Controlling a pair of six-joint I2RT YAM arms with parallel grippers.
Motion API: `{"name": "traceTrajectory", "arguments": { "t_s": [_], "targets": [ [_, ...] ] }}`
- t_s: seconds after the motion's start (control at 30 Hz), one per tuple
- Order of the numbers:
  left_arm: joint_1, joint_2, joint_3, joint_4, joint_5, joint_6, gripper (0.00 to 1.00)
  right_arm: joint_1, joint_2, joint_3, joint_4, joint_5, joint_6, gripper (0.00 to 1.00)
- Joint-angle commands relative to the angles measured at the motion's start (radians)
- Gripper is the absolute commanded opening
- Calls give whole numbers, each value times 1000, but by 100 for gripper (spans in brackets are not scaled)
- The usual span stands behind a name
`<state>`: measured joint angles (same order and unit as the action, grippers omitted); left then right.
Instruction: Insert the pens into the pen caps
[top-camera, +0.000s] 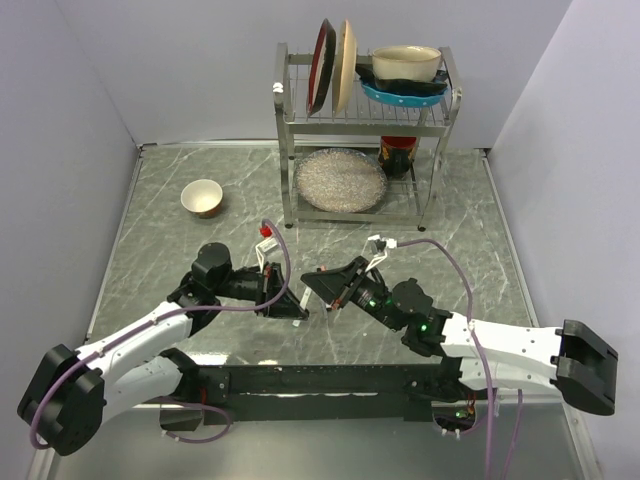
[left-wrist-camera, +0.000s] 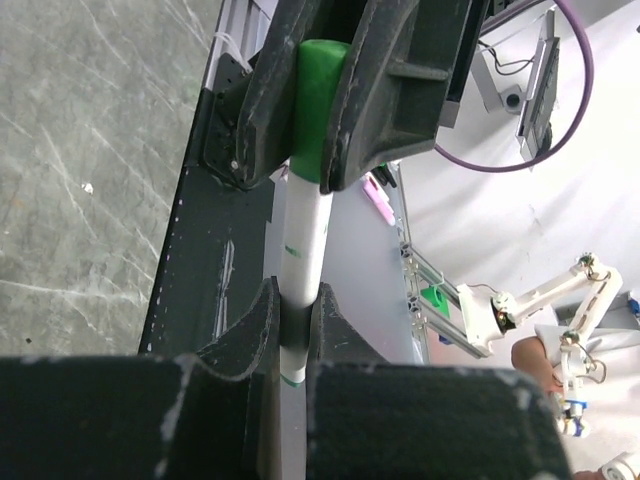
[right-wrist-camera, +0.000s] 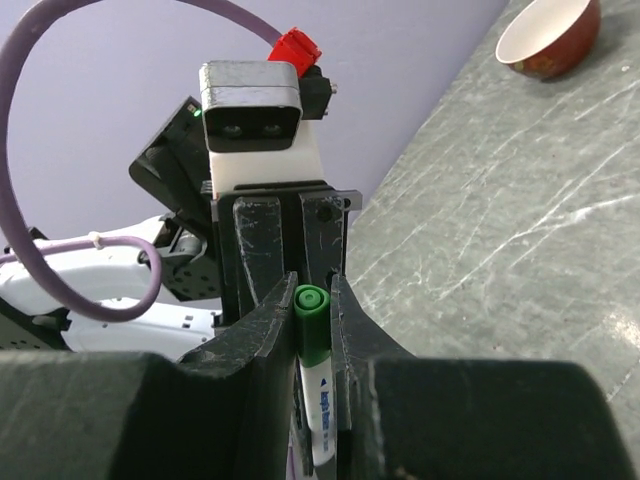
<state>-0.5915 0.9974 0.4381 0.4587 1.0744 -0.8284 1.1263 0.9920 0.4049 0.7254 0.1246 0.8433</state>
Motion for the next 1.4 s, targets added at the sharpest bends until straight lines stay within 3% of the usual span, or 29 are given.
{"name": "traceTrajectory", "arguments": {
  "t_s": [0.0, 0.13, 0.33, 0.47, 0.57, 0.77, 0.9, 1.0, 1.17, 1.37],
  "targets": [
    [71, -3, 140, 114, -528, 36, 1, 178, 79, -21, -98, -476, 109, 0],
    [84, 4, 151, 92, -558, 60, 1, 240, 80, 49, -305, -338, 42, 0],
    [128, 49, 108, 231, -469, -40, 1, 279, 37, 31, -241, -292, 30, 0],
    [128, 86, 56, 443, -370, -156, 1, 277, 1, 32, -231, -251, 20, 0],
    [114, 64, 51, 425, -326, -164, 1, 271, -35, 81, -268, -177, 7, 1],
    [85, -49, 57, 313, -300, -101, 1, 233, -90, 150, -308, -66, -9, 19],
    [78, -83, 30, 256, -300, -58, 1, 179, -70, 221, -359, -45, -32, 45],
    [78, -117, 4, 249, -310, -57, 1, 148, -82, 250, -385, -23, -29, 56],
    [78, -186, 5, 92, -341, 23, 1, 148, -197, 233, -475, 64, -33, 67],
    [79, -252, -21, -27, -401, 67, 1, 148, -392, 144, -604, 171, -1, 93]
  ]
}}
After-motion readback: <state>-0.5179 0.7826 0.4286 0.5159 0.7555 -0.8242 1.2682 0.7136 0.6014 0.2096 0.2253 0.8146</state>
